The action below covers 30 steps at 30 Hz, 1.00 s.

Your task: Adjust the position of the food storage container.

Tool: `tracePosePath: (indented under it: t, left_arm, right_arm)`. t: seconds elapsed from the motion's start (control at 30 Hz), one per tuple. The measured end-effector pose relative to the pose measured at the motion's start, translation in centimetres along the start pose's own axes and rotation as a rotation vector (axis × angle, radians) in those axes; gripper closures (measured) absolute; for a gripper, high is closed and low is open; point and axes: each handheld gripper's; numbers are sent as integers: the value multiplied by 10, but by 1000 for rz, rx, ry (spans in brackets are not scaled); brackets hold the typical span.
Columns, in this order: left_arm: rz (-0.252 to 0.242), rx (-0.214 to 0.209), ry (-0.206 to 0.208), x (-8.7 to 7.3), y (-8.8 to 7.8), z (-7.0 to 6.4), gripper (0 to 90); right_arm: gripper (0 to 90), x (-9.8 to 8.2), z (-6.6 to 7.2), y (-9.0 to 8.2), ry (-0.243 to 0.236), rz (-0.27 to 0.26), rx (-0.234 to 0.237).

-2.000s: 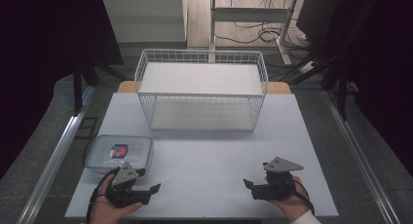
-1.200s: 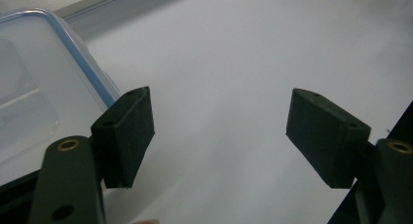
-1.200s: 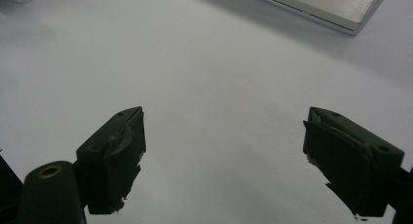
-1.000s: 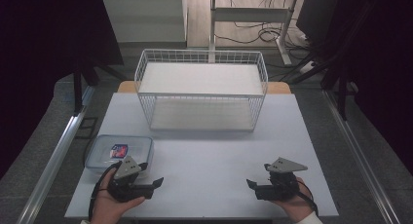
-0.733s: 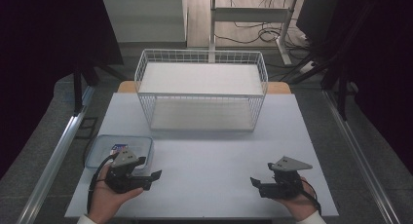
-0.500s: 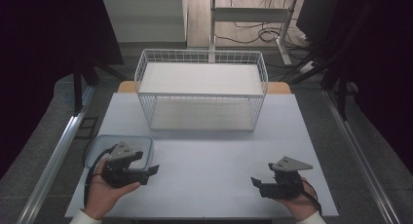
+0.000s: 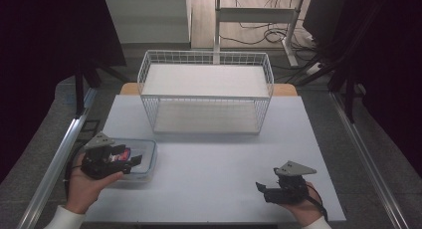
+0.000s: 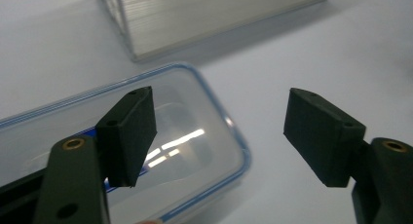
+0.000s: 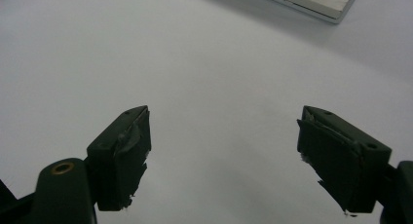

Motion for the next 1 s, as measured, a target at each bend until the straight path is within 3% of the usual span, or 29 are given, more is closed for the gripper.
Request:
tracePosePath:
  t: [0.13,0.2,0.3,0.5,0.53,0.63,0.73,0.8,0.93,0.97,1.0]
  left_arm:
    - [11,18,-18,-1,1,13,300]
    - [17,32,-52,-2,0,26,317]
    - [22,42,-72,-2,-1,34,332]
    - [52,87,-74,-1,-7,56,383]
    - [55,107,-86,0,-9,65,400]
    - [57,113,-108,-1,-10,74,469]
    - [92,139,-140,-5,-7,93,571]
    - [102,144,-149,-6,-6,97,604]
    - [130,163,-180,-12,-2,118,747]
    - [130,163,-180,-12,-2,118,778]
    - [136,164,-203,-15,-1,126,816]
  right_arm:
    - [198,0,0,0,-3,3,-3]
    - [198,0,1,0,-4,3,-5]
    - [198,-1,0,0,-3,5,-6]
    - [198,-1,1,1,-3,12,-7]
    - [199,-1,1,2,-3,11,-7]
    - [199,-1,2,2,-5,13,-7]
    - [200,-1,2,2,-6,17,-6]
    - [201,-1,2,3,-4,18,-6]
    - [202,-2,1,3,3,23,-9]
    - [202,-2,1,3,3,23,-9]
    - [203,-2,1,3,2,25,-11]
Point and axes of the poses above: each handheld gripper's, and its own axes: y roughly forward along the jaws, x roughly out of its top, z roughly to its left, and after that the axes turned 4 degrees about y, right-handed
